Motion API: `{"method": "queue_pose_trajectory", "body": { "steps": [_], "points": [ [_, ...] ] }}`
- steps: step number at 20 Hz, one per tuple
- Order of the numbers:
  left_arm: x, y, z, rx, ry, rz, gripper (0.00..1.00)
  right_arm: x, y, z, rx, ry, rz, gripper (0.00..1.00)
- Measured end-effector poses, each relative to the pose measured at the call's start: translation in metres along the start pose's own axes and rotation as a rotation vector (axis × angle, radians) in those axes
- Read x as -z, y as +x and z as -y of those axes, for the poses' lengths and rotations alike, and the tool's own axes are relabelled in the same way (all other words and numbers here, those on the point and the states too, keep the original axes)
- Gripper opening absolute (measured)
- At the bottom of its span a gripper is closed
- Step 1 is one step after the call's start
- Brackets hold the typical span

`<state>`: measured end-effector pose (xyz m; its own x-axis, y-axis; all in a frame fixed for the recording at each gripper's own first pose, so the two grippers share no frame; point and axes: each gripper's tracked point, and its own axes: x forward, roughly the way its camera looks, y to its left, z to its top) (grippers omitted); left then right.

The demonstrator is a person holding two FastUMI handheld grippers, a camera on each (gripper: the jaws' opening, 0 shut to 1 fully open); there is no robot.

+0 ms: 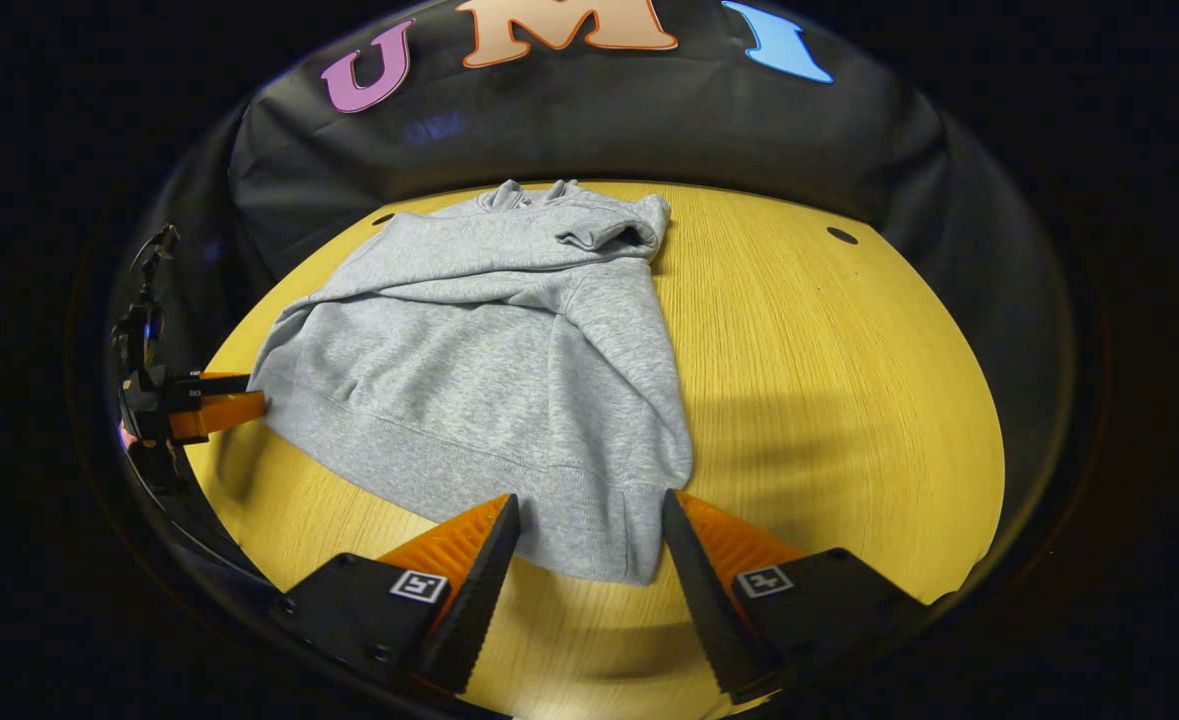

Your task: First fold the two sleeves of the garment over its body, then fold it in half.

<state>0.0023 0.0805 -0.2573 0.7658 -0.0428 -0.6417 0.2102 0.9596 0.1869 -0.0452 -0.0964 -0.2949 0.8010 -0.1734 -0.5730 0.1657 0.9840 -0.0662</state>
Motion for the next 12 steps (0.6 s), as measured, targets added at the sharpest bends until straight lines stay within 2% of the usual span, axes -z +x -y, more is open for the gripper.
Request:
{"method": "queue_pose_trajectory", "body": {
  "steps": [1, 2, 3, 4, 5, 6, 7, 8, 9, 12],
  "points": [
    [0.0, 0.0, 0.003, 0.013, -0.004, -0.006, 0.64, 0.0, -0.001, -0.001, -0.009, 0.0, -0.005, 0.8],
    [-0.002, 0.001, 0.005, 0.024, -0.011, -0.004, 0.49, 0.001, 0.001, -0.004, -0.023, 0.004, -0.01, 0.72],
    [-0.003, 0.001, 0.008, 0.038, -0.023, -0.01, 0.45, 0.002, 0.001, -0.009, -0.046, 0.01, -0.021, 0.61],
    [-0.003, 0.002, 0.012, 0.049, -0.041, -0.013, 0.25, 0.002, 0.002, -0.014, -0.063, 0.018, -0.024, 0.44],
    [-0.004, 0.004, 0.014, 0.049, -0.058, -0.015, 0.18, 0.002, -0.001, -0.017, -0.067, 0.022, -0.029, 0.26],
    [-0.003, 0.004, 0.014, 0.047, -0.07, -0.018, 0.07, 0.002, 0.0, -0.017, -0.062, 0.009, -0.025, 0.19],
    [-0.004, 0.005, 0.014, 0.043, -0.079, -0.021, 0.05, 0.002, 0.001, -0.019, -0.063, -0.004, -0.028, 0.15],
    [-0.005, 0.005, 0.015, 0.037, -0.084, -0.021, 0.03, 0.002, 0.0, -0.019, -0.055, 0.002, -0.028, 0.15],
    [-0.005, 0.005, 0.015, 0.031, -0.082, -0.023, 0.01, 0.002, -0.001, -0.02, -0.054, 0.004, -0.03, 0.07],
    [-0.005, 0.005, 0.015, 0.006, -0.079, -0.042, 0.0, -0.001, -0.003, -0.02, -0.058, 0.045, -0.03, 0.07]
  ]
}}
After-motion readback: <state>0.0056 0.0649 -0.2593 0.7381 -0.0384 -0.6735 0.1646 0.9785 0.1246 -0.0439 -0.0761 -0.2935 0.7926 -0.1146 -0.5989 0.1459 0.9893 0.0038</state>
